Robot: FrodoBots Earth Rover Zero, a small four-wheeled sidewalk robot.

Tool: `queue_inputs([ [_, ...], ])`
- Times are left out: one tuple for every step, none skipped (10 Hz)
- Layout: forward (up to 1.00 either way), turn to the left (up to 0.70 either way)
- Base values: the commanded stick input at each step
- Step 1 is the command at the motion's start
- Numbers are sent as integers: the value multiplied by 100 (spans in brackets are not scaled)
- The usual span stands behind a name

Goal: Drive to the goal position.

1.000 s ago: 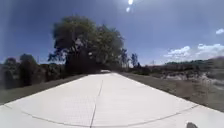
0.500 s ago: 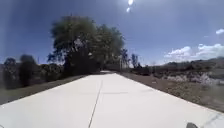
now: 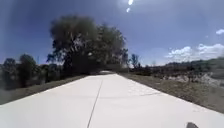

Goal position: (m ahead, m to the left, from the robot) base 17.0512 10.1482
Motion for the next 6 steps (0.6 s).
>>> queue_inputs([
  [70, 0],
  [70, 0],
  [70, 0],
  [70, 0],
  [70, 0],
  [70, 0],
])
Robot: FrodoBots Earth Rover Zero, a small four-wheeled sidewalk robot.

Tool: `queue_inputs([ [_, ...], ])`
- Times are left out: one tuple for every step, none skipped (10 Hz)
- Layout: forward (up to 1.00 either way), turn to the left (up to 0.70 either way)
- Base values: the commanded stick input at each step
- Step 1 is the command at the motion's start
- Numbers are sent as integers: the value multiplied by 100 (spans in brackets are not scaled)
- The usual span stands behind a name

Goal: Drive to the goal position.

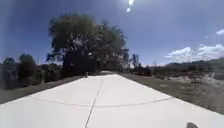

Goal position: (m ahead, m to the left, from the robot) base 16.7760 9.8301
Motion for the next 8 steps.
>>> queue_inputs([
  [70, 0],
  [70, 0],
  [70, 0],
  [70, 0],
  [70, 0],
  [70, 0],
  [70, 0],
  [70, 0],
])
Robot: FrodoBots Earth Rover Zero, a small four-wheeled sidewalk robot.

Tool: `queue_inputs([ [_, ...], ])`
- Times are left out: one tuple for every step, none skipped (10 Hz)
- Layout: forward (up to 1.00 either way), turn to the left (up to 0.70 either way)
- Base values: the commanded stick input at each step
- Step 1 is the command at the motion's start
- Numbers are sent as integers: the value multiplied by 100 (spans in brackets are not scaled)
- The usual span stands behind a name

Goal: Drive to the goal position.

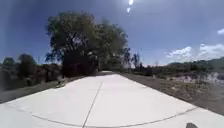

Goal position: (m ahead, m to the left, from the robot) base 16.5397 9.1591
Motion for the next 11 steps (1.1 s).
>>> queue_inputs([
  [70, 0],
  [70, 0],
  [70, 0],
  [70, 0],
  [70, 0],
  [70, 0],
  [70, 0],
  [70, 0],
  [70, 0],
  [70, 0],
  [70, 0],
])
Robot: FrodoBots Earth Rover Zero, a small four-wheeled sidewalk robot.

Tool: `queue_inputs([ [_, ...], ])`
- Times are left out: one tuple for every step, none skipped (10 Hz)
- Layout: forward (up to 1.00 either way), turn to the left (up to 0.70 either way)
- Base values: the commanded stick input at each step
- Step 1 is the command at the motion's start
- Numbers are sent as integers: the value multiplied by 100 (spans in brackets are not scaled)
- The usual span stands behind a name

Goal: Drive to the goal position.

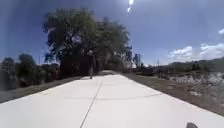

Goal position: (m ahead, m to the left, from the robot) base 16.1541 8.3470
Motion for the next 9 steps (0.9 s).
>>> queue_inputs([
  [70, 0],
  [70, 0],
  [70, 0],
  [70, 0],
  [70, 0],
  [70, 0],
  [70, 0],
  [70, 0],
  [70, 0],
])
